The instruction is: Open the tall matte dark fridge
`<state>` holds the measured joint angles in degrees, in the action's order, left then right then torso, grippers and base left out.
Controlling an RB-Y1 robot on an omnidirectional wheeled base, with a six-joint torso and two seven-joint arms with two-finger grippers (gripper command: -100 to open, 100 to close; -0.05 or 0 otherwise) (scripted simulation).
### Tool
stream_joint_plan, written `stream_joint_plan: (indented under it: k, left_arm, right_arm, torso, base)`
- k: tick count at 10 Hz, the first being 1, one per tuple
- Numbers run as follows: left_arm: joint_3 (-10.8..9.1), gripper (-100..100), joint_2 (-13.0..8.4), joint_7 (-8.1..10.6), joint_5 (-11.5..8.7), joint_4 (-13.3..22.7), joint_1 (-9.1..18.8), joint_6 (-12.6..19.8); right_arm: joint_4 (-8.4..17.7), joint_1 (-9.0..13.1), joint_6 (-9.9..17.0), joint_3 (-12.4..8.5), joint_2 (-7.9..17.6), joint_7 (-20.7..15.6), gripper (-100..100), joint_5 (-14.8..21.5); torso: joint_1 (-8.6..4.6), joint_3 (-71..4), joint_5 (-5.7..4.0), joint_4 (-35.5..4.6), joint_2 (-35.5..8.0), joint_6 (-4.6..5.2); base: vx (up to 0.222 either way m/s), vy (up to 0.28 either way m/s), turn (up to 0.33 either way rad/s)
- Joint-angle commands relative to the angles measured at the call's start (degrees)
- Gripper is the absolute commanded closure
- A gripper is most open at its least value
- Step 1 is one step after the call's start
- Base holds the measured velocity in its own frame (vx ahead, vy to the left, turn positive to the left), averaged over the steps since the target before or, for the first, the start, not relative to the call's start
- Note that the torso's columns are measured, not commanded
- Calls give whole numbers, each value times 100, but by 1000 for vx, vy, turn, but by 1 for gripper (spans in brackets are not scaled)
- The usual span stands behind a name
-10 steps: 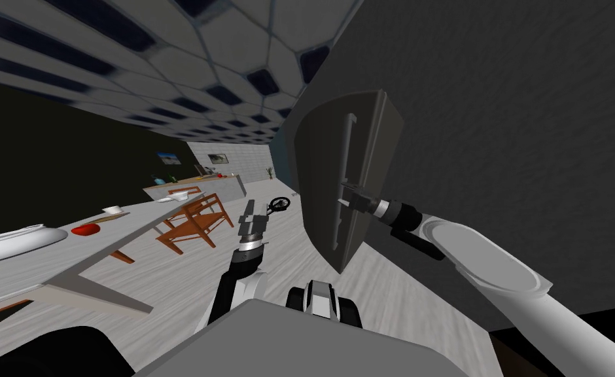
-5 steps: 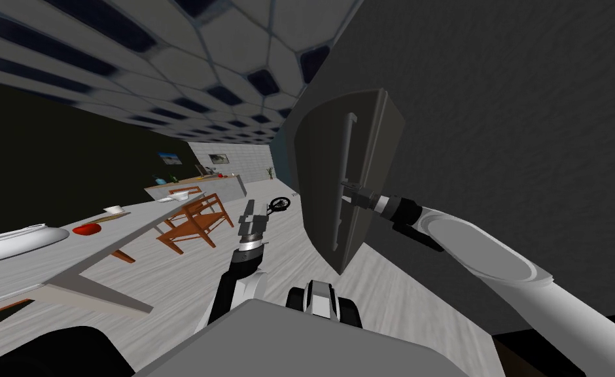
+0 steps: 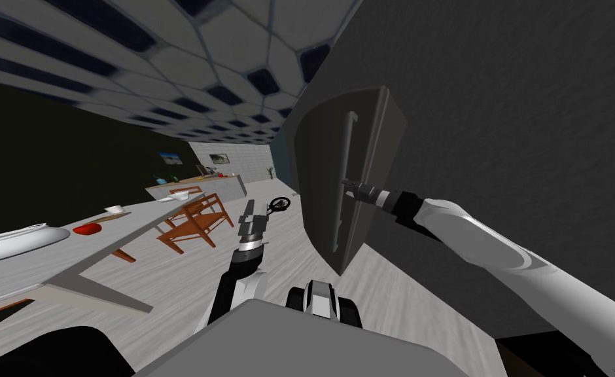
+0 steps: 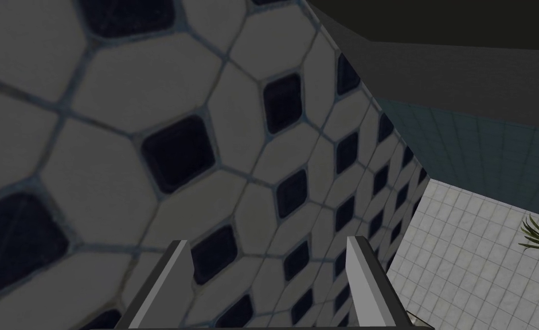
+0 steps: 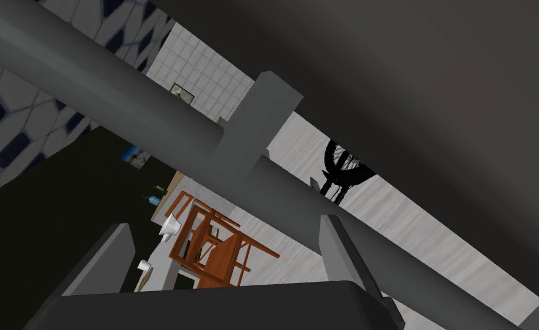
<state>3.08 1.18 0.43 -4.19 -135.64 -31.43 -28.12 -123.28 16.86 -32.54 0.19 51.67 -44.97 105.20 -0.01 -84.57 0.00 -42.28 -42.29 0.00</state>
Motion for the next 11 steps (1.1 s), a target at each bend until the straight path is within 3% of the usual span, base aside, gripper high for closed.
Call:
stream_joint_plan:
  k: [1, 5, 6, 8, 11]
  left_arm:
    - [0, 0, 0, 0, 0, 0, 0, 0]
    - [1, 0, 1, 0, 0, 0, -1, 0]
    - [0, 0, 0, 0, 0, 0, 0, 0]
    - [1, 0, 2, 0, 0, 0, 1, 0]
    - [3, 0, 4, 0, 0, 0, 1, 0]
  right_arm:
    - [34, 109, -33, -4, 178, -150, -100, 323]
    - [40, 143, -60, -40, 226, -144, -100, 348]
    - [39, 146, -68, -45, 228, -132, 100, 349]
    - [131, 148, -66, -102, 238, -115, 100, 410]
    - [327, 143, -65, -214, 259, -73, 100, 533]
  torso:
    - [1, 1, 0, 0, -1, 0]
    - [21, -11, 6, 5, 19, -2]
    - [7, -7, 3, 4, 8, -1]
    - [31, 2, 4, 2, -10, -2]
    - [89, -17, 37, -5, 20, -30]
  base:
    - [8, -5, 4]
    - [32, 24, 10]
    - [7, 6, 0]
    - [-73, 167, -95]
    - [-68, 323, -117]
